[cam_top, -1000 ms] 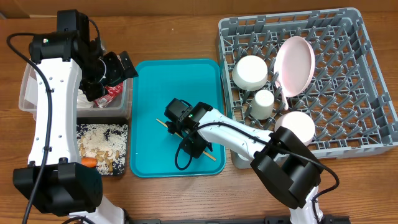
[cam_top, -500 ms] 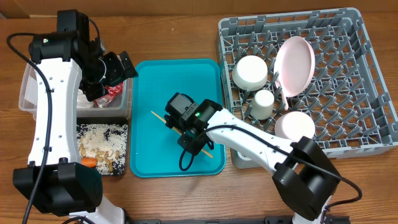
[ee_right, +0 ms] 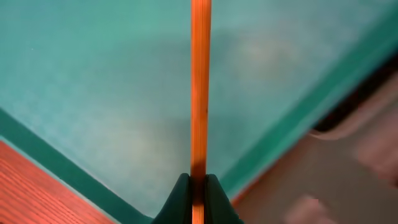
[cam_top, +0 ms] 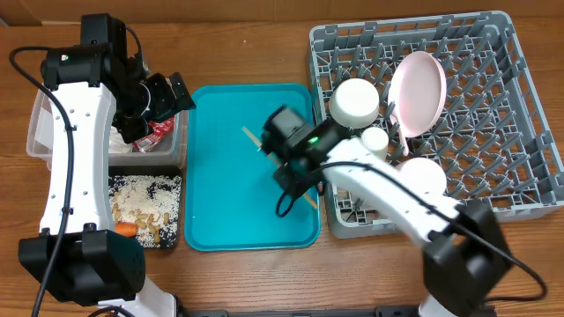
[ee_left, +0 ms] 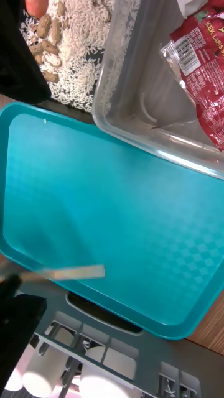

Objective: Sort waste into correct bins and load items into the dishwasher

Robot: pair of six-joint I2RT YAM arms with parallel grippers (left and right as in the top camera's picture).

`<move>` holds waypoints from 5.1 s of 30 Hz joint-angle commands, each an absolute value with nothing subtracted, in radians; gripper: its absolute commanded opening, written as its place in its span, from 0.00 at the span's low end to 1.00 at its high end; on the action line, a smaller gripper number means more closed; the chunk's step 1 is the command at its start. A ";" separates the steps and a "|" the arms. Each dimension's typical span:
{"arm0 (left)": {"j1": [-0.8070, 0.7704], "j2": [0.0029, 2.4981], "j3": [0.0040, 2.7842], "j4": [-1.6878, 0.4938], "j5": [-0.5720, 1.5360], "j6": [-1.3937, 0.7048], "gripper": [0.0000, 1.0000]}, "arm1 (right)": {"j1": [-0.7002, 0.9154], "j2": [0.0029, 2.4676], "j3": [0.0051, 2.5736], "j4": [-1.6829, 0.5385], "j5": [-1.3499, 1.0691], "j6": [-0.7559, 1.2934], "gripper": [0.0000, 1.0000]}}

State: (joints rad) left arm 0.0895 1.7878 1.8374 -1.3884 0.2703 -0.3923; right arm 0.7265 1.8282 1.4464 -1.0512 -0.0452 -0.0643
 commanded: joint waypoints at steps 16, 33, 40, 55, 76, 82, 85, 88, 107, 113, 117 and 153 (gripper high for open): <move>0.084 1.792 1.858 -1.387 0.281 -0.396 1.00 | 0.306 1.588 1.474 -1.128 0.002 -0.051 0.04; 0.084 1.792 1.858 -1.387 0.281 -0.396 1.00 | 0.137 1.663 1.379 -0.986 0.049 -0.104 0.08; 0.084 1.792 1.858 -1.387 0.281 -0.396 1.00 | 0.137 1.709 1.379 -0.988 0.051 -0.104 0.56; 0.084 1.792 1.858 -1.387 0.281 -0.396 1.00 | 0.137 1.539 1.516 -1.092 -0.146 -0.074 0.75; 0.084 1.792 1.858 -1.387 0.281 -0.396 1.00 | 0.137 1.369 1.533 -1.080 -0.316 -0.075 1.00; 0.084 1.792 1.858 -1.387 0.281 -0.396 1.00 | 0.137 1.369 1.533 -1.080 -0.316 -0.075 1.00; 0.084 1.792 1.858 -1.387 0.281 -0.396 1.00 | 0.137 1.369 1.533 -1.080 -0.316 -0.075 1.00; 0.084 1.792 1.858 -1.387 0.281 -0.396 1.00 | 0.137 1.369 1.533 -1.080 -0.316 -0.075 1.00; 0.084 1.792 1.858 -1.387 0.281 -0.396 1.00 | 0.137 1.392 1.531 -1.080 -0.316 -0.075 1.00; 0.084 1.792 1.858 -1.387 0.281 -0.396 1.00 | 0.137 1.333 1.531 -1.080 -0.316 -0.075 1.00; 0.084 1.792 1.858 -1.387 0.281 -0.396 1.00 | 0.137 1.256 1.531 -1.080 -0.316 -0.075 1.00; 0.084 1.792 1.858 -1.387 0.281 -0.396 1.00 | 0.088 0.153 0.744 -0.538 -0.252 -0.077 1.00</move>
State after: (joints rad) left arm 0.0895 1.7878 1.8374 -1.3884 0.2710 -0.3923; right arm 0.1089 0.2214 0.8497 -0.6033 -0.2222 -0.0792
